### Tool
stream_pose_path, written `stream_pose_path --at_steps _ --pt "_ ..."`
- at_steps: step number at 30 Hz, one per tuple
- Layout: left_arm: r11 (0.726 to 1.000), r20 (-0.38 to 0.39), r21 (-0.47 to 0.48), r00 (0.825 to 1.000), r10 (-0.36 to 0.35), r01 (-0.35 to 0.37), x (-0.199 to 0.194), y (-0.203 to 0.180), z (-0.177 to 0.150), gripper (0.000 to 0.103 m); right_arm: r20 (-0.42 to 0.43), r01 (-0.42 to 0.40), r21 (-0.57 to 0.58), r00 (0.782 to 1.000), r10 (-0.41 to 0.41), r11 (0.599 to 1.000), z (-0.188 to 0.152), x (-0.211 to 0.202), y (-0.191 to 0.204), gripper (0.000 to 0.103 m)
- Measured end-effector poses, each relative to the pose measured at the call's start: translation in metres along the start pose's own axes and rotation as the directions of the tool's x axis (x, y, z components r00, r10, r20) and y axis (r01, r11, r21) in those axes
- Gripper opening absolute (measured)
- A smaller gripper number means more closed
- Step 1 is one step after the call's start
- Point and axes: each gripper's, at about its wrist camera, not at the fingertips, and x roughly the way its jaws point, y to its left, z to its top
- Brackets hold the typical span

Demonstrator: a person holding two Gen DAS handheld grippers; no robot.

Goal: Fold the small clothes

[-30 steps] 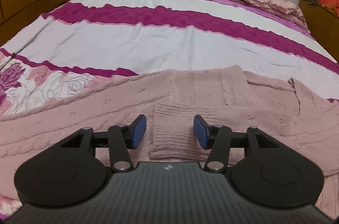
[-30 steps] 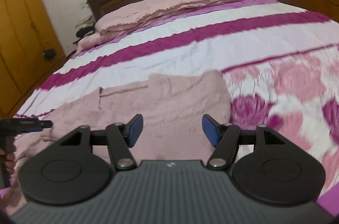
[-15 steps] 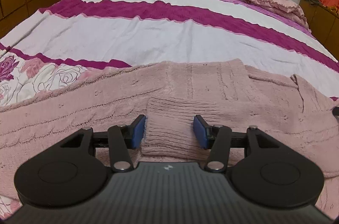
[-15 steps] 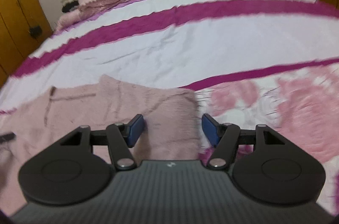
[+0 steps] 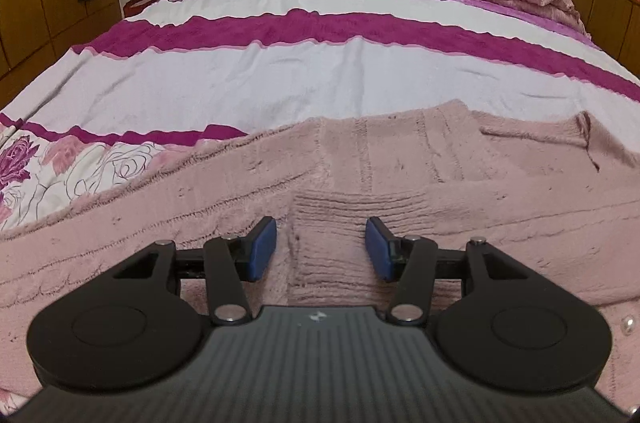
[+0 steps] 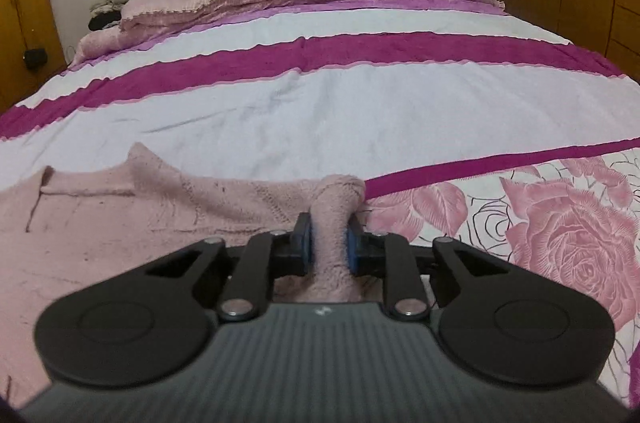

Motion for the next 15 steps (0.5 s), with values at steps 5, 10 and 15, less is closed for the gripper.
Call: stream_pose_path --at_steps 5,10,15 --pt "1.000 -0.003 -0.014 1.000 -0.001 0.001 -0.002 0.002 0.002 0.058 0.013 -0.029 0.067 1.000 0.028 0.997 0.005 -0.013 -0.013 0.036" --pt "1.000 -0.004 -0.012 1.000 0.004 -0.004 -0.003 0.001 0.001 0.058 0.069 -0.041 0.059 0.997 0.037 0.997 0.017 -0.030 -0.011 0.037" --pt "1.000 -0.006 -0.006 1.000 0.017 -0.017 -0.003 -0.001 0.001 0.058 0.046 -0.122 -0.045 0.991 0.124 0.992 0.035 -0.026 0.010 0.042"
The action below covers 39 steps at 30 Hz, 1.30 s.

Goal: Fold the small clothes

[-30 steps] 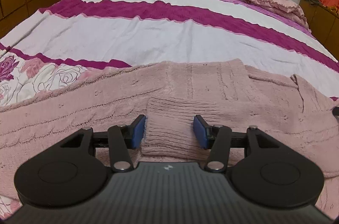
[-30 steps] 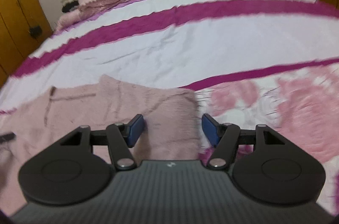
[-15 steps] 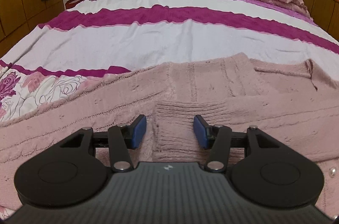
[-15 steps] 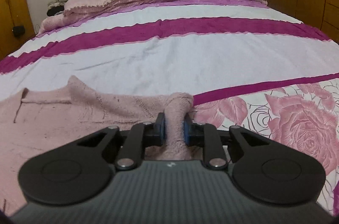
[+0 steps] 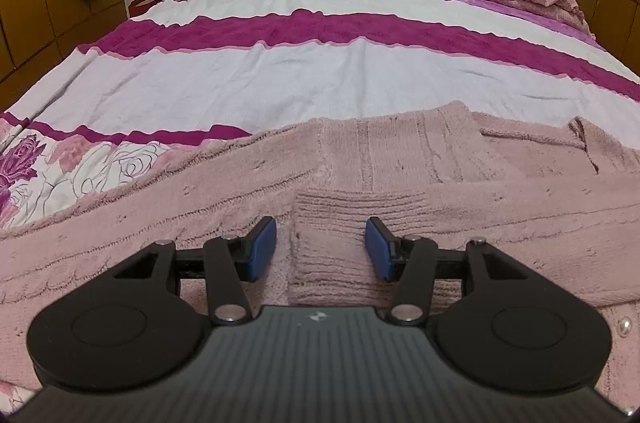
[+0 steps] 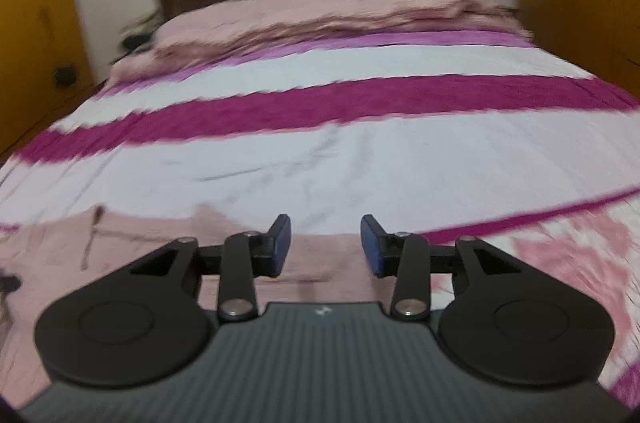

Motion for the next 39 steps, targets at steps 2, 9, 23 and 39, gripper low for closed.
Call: stream_pose_path --at_steps 2,9,23,39 --pt "1.000 0.001 0.002 1.000 0.001 -0.001 -0.001 0.000 0.000 0.058 -0.043 -0.066 -0.015 0.997 0.065 0.998 0.004 0.009 0.011 0.041" --pt "1.000 0.005 0.004 1.000 -0.009 0.009 -0.005 -0.001 -0.002 0.058 -0.263 -0.238 -0.022 0.939 0.224 0.971 -0.005 0.061 0.060 0.036" --pt "1.000 0.012 -0.011 1.000 -0.026 0.026 -0.005 0.004 -0.005 0.058 -0.137 -0.225 0.047 0.964 0.229 0.973 0.011 0.046 0.048 0.037" --pt "0.998 0.038 -0.044 0.999 -0.038 0.040 -0.030 0.013 0.003 0.058 -0.098 -0.205 0.110 0.972 0.215 0.973 0.004 0.031 0.088 0.041"
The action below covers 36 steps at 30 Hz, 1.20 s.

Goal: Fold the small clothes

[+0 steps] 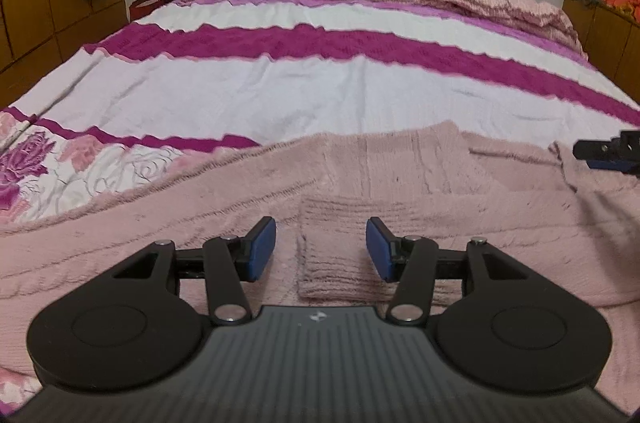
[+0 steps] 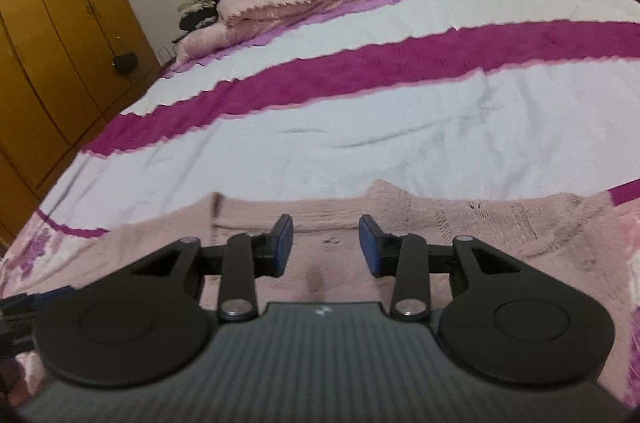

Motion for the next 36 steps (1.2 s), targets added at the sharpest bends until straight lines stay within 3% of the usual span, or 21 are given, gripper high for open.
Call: stream_pose_path --at_steps 6,21,36 --pt "1.000 0.026 -0.015 1.000 -0.016 0.016 -0.036 0.003 0.004 0.058 0.009 -0.063 0.022 0.998 0.063 0.998 -0.013 -0.045 0.015 0.057" --pt "0.998 0.023 -0.029 0.999 0.047 -0.046 -0.114 0.028 -0.009 0.063 -0.041 -0.062 0.052 0.997 0.065 0.997 -0.052 -0.118 0.035 0.057" --pt "0.975 -0.048 -0.091 0.979 0.197 -0.201 -0.127 0.097 -0.043 0.064 -0.067 -0.011 0.100 0.998 0.018 0.995 -0.101 -0.152 0.026 0.057"
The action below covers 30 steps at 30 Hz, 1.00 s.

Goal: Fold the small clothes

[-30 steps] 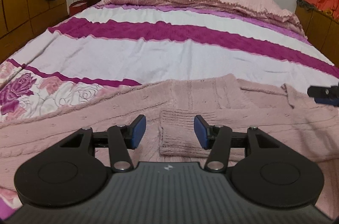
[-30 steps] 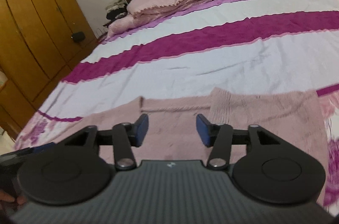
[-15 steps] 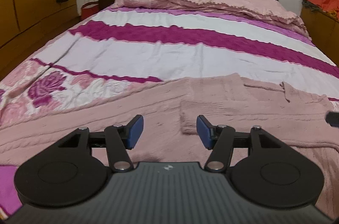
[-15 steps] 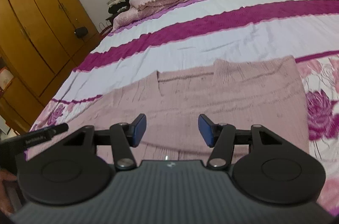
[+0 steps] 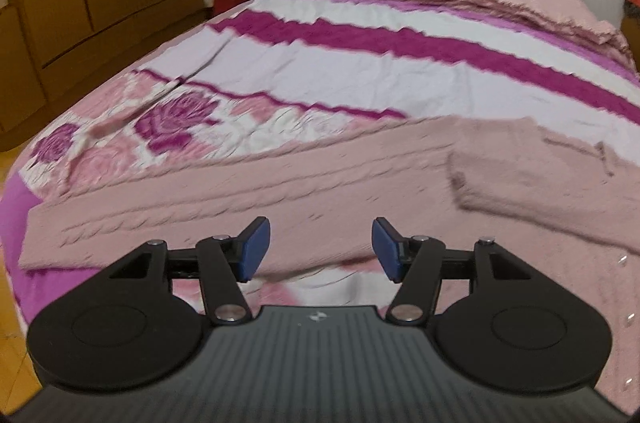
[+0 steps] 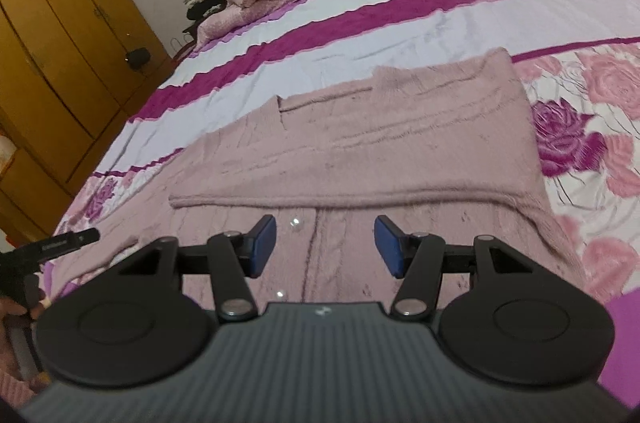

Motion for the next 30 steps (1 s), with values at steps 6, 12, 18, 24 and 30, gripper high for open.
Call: stream_pose_path --at_steps 6,12,18,24,30 --pt "0.999 -0.037 -0.008 0.999 0.041 -0.041 0.013 0.018 -0.014 0.067 -0.006 0.038 0.000 0.999 -0.038 0.999 -0.015 -0.002 -0.005 0.057" --pt "0.997 -0.039 0.018 0.996 0.079 -0.078 0.021 0.029 -0.027 0.078 -0.020 0.063 -0.002 0.998 -0.063 0.998 -0.025 -0.001 -0.008 0.057" --pt "0.995 -0.081 0.042 0.992 0.095 -0.092 0.038 0.036 -0.036 0.078 -0.033 0.077 0.008 0.997 -0.077 0.997 -0.033 -0.002 -0.010 0.057" --pt "0.989 -0.054 0.031 0.988 0.148 -0.146 0.050 0.048 -0.039 0.078 -0.047 0.082 0.006 0.996 -0.082 0.997 -0.038 -0.001 -0.008 0.057" --pt "0.987 -0.026 0.023 0.987 0.157 -0.156 0.064 0.060 -0.035 0.078 -0.059 0.081 0.008 0.995 -0.080 0.997 -0.041 0.002 -0.007 0.057"
